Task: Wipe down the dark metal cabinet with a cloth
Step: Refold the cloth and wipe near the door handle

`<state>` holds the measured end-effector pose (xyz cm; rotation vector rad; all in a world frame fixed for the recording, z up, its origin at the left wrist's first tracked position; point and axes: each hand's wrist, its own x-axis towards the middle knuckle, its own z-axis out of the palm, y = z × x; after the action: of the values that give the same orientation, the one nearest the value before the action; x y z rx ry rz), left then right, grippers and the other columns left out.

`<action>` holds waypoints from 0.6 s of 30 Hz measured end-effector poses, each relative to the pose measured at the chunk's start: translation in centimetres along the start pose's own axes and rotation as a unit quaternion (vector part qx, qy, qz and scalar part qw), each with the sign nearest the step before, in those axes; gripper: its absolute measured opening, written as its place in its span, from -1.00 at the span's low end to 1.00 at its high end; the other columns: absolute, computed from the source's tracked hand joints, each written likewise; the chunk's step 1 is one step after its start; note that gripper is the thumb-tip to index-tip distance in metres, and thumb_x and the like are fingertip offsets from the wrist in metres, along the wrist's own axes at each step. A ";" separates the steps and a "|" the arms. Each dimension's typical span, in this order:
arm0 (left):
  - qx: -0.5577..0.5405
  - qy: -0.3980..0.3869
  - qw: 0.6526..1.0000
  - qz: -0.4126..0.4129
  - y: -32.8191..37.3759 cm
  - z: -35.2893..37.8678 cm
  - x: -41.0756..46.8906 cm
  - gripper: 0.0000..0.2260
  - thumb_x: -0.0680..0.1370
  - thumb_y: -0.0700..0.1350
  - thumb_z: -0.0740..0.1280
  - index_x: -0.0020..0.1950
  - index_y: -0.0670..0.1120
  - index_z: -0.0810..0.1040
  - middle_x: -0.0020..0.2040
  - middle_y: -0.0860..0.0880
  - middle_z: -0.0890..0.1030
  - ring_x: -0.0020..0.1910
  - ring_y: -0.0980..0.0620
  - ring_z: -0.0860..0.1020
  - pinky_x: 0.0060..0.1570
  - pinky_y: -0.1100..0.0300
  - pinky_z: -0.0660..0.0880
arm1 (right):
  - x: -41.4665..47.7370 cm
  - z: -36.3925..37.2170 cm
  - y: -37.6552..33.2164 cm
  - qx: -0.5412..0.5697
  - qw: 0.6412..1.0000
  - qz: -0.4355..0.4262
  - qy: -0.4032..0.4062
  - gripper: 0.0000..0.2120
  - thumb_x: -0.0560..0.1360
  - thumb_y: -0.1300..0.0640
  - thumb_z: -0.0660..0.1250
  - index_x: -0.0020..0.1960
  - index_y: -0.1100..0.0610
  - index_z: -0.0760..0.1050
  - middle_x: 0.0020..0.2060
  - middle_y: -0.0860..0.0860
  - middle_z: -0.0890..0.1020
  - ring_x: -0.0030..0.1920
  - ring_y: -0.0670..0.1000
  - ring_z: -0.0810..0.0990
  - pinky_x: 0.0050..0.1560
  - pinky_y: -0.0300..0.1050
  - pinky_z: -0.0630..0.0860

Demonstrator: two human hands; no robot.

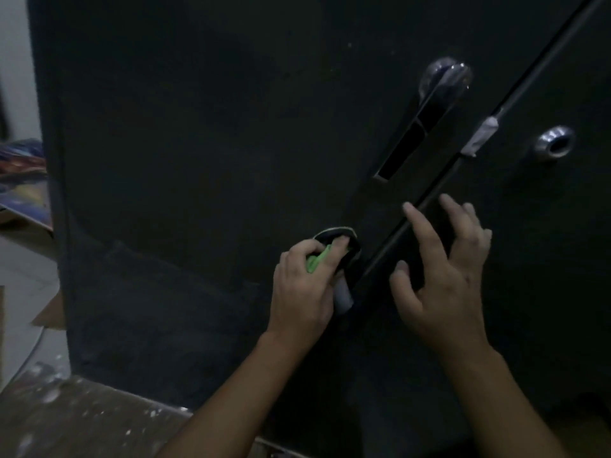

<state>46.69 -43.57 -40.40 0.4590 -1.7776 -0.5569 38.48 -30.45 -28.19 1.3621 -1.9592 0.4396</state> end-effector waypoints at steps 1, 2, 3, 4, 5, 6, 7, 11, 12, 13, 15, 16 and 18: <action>-0.002 -0.002 1.000 -0.002 0.9 0.3 0.2 -0.54 0.58 -0.11 0.28 0.48 0.10 0.34 0.18 -0.05 0.36 -0.01 -0.11 0.45 -0.08 -0.10 0.50 | -1.0 0.4 0.4 0.002 0.999 0.033 -0.007 -0.29 0.44 0.07 0.27 0.57 -0.02 0.20 0.57 0.08 0.07 0.61 0.13 -0.08 0.51 0.42 -0.07; 0.002 -0.009 1.000 0.004 1.7 0.6 0.2 -0.54 0.58 -0.10 0.27 0.48 0.11 0.33 0.19 -0.04 0.36 -0.01 -0.10 0.44 -0.09 -0.10 0.50 | -1.9 0.8 0.7 0.004 0.998 0.058 -0.017 -0.26 0.44 0.05 0.26 0.59 -0.01 0.15 0.60 0.05 0.03 0.61 0.11 -0.13 0.52 0.39 -0.10; 0.010 -0.020 1.000 0.011 2.4 0.9 0.1 -0.54 0.58 -0.09 0.24 0.49 0.12 0.32 0.21 -0.04 0.36 -0.01 -0.09 0.43 -0.09 -0.09 0.50 | -2.7 1.2 0.9 0.004 0.997 0.075 -0.029 -0.24 0.44 0.03 0.24 0.61 -0.01 0.11 0.61 0.02 -0.02 0.61 0.10 -0.18 0.52 0.37 -0.13; 0.020 -0.031 0.999 0.013 2.8 1.2 -0.1 -0.53 0.58 -0.08 0.20 0.50 0.13 0.31 0.23 -0.04 0.37 0.00 -0.08 0.42 -0.09 -0.08 0.50 | -3.6 1.7 1.1 0.001 0.995 0.088 -0.043 -0.21 0.43 0.01 0.22 0.62 -0.01 0.05 0.63 -0.02 -0.07 0.61 0.09 -0.22 0.52 0.35 -0.15; 0.029 -0.041 0.999 0.010 3.0 1.5 -0.4 -0.52 0.57 -0.09 0.18 0.50 0.14 0.29 0.24 -0.04 0.37 0.01 -0.08 0.41 -0.09 -0.06 0.50 | -4.4 2.2 1.2 -0.001 0.993 0.100 -0.056 -0.19 0.43 0.00 0.21 0.63 -0.03 0.00 0.63 -0.07 -0.12 0.60 0.08 -0.25 0.51 0.34 -0.17; 0.041 -0.045 0.998 0.007 2.8 1.8 -0.9 -0.50 0.56 -0.09 0.17 0.51 0.14 0.28 0.25 -0.04 0.36 0.02 -0.08 0.41 -0.08 -0.04 0.50 | -5.2 2.6 1.3 0.000 0.991 0.113 -0.070 -0.18 0.43 0.00 0.21 0.63 -0.05 -0.04 0.62 -0.11 -0.15 0.60 0.06 -0.29 0.50 0.33 -0.19; 0.058 -0.049 0.997 0.008 2.5 2.0 -1.4 -0.49 0.55 -0.08 0.18 0.50 0.15 0.28 0.26 -0.03 0.36 0.02 -0.09 0.41 -0.08 -0.03 0.50 | -6.0 3.1 1.3 0.003 0.989 0.127 -0.081 -0.16 0.43 0.01 0.21 0.63 -0.07 -0.08 0.61 -0.16 -0.18 0.59 0.04 -0.31 0.50 0.32 -0.20; 0.145 -0.085 0.985 0.030 -0.8 1.7 -4.6 -0.43 0.46 -0.02 0.25 0.47 0.21 0.29 0.23 -0.02 0.38 0.00 -0.12 0.44 -0.09 -0.08 0.49 | -9.0 5.2 1.2 0.018 0.975 0.175 -0.138 -0.10 0.48 0.05 0.30 0.61 -0.20 -0.22 0.57 -0.24 -0.29 0.56 -0.01 -0.41 0.49 0.29 -0.22; 0.164 -0.099 0.981 0.040 -1.6 1.4 -5.3 -0.41 0.42 -0.01 0.26 0.46 0.21 0.30 0.22 -0.02 0.39 0.00 -0.12 0.43 -0.10 -0.10 0.49 | -9.8 5.7 1.1 0.022 0.971 0.185 -0.150 -0.07 0.49 0.05 0.33 0.59 -0.23 -0.25 0.57 -0.24 -0.32 0.55 -0.01 -0.43 0.50 0.28 -0.22; 0.177 -0.110 0.977 0.051 -2.3 1.2 -5.8 -0.41 0.40 0.01 0.26 0.44 0.21 0.31 0.21 -0.02 0.39 -0.01 -0.12 0.42 -0.11 -0.11 0.49 | -10.5 6.1 1.1 0.026 0.967 0.195 -0.162 -0.04 0.49 0.05 0.34 0.57 -0.27 -0.29 0.55 -0.26 -0.35 0.54 -0.02 -0.45 0.50 0.27 -0.23; 0.182 -0.114 0.975 0.063 -3.0 0.9 -6.3 -0.45 0.39 0.06 0.25 0.41 0.20 0.35 0.19 -0.03 0.39 -0.01 -0.11 0.40 -0.12 -0.11 0.49 | -11.8 7.1 1.0 0.033 0.961 0.205 -0.181 -0.03 0.51 0.02 0.32 0.52 -0.34 -0.39 0.52 -0.28 -0.41 0.51 -0.05 -0.50 0.51 0.23 -0.24; 0.175 -0.110 0.977 0.060 -3.1 0.9 -6.3 -0.47 0.40 0.06 0.25 0.40 0.19 0.37 0.19 -0.03 0.39 -0.01 -0.10 0.40 -0.11 -0.11 0.49 | -12.4 7.5 1.0 0.040 0.960 0.206 -0.184 -0.03 0.52 0.02 0.32 0.51 -0.35 -0.40 0.51 -0.28 -0.42 0.51 -0.06 -0.51 0.51 0.22 -0.24; 0.151 -0.095 0.982 0.054 -2.6 1.0 -5.8 -0.46 0.40 0.00 0.27 0.40 0.18 0.38 0.18 -0.04 0.38 0.02 -0.10 0.41 -0.07 -0.09 0.49 | -13.5 8.4 1.0 0.056 0.959 0.210 -0.182 -0.06 0.52 0.01 0.29 0.51 -0.36 -0.39 0.53 -0.28 -0.39 0.52 -0.06 -0.49 0.51 0.24 -0.20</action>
<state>47.33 -42.28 -46.68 0.5268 -2.0687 -0.2600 37.35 -26.23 -43.50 1.1492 -2.5809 0.5317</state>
